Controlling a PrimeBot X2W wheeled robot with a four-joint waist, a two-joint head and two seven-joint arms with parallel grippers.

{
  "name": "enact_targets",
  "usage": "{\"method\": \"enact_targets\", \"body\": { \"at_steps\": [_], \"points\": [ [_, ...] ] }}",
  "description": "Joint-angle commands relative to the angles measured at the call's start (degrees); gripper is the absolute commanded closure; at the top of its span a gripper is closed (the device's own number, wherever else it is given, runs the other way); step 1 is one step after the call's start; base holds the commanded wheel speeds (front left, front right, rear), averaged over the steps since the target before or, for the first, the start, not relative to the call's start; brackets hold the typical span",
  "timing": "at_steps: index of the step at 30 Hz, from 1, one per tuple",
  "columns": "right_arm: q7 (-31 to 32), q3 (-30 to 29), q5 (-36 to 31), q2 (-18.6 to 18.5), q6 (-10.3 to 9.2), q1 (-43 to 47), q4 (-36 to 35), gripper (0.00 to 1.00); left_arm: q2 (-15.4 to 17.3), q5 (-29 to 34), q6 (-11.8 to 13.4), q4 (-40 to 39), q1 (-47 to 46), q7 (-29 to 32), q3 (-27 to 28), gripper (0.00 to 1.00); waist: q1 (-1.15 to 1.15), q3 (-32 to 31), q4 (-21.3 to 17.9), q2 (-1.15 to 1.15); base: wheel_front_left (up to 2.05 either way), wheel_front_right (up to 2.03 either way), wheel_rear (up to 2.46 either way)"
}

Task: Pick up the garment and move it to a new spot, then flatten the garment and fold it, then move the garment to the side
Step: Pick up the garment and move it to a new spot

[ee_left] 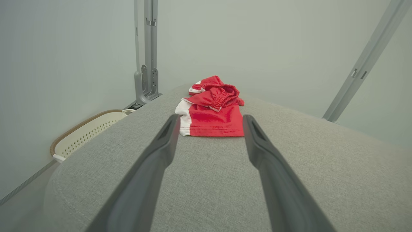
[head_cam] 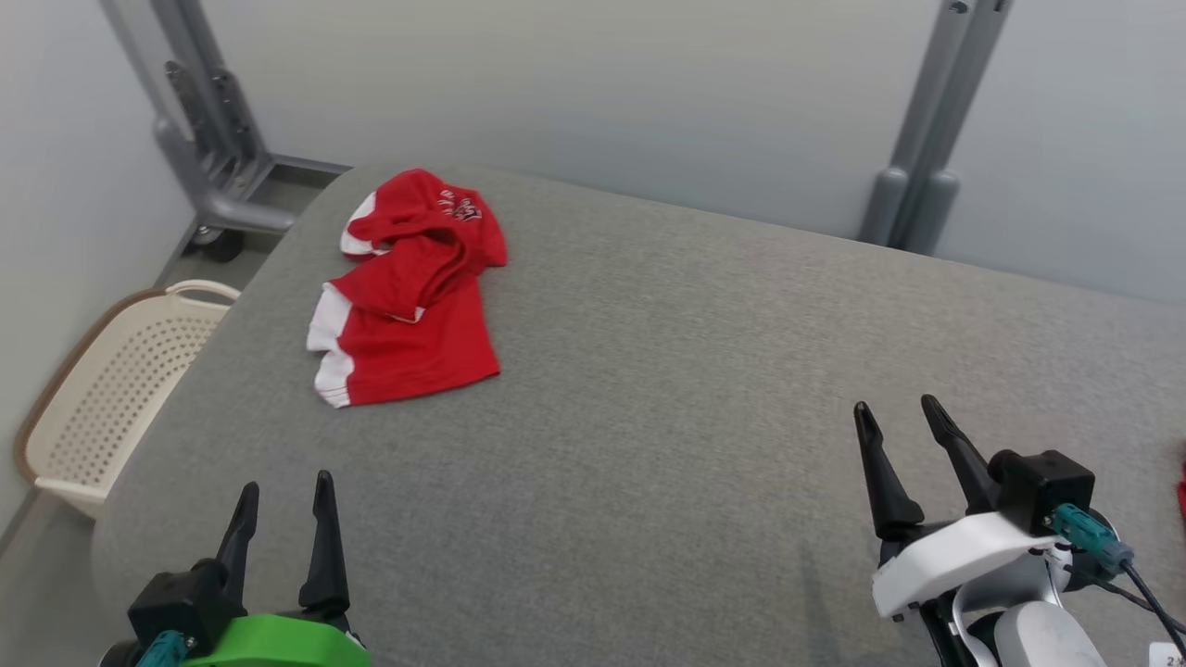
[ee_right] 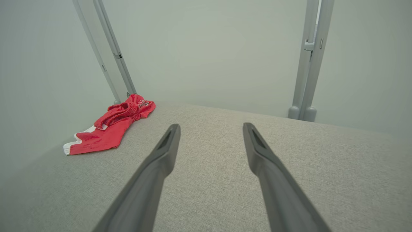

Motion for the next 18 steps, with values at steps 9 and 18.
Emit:
{"method": "enact_targets", "body": {
  "at_steps": [9,18],
  "points": [
    [0.3,2.8,-0.1,-0.2,-0.04,-4.0,1.7,0.00,-0.8,-0.1,1.3,-2.9,3.0,-0.3,2.6,0.00,0.00,2.2,10.3,0.21,0.00,0.00,0.00],
    [-0.1,-0.4,-1.7,-0.2,-0.04,-3.8,1.4,0.00,-1.0,0.6,0.4,-2.5,2.8,-0.4,2.7,0.00,0.00,1.8,10.0,0.21,0.00,0.00,0.00]
  ]
}}
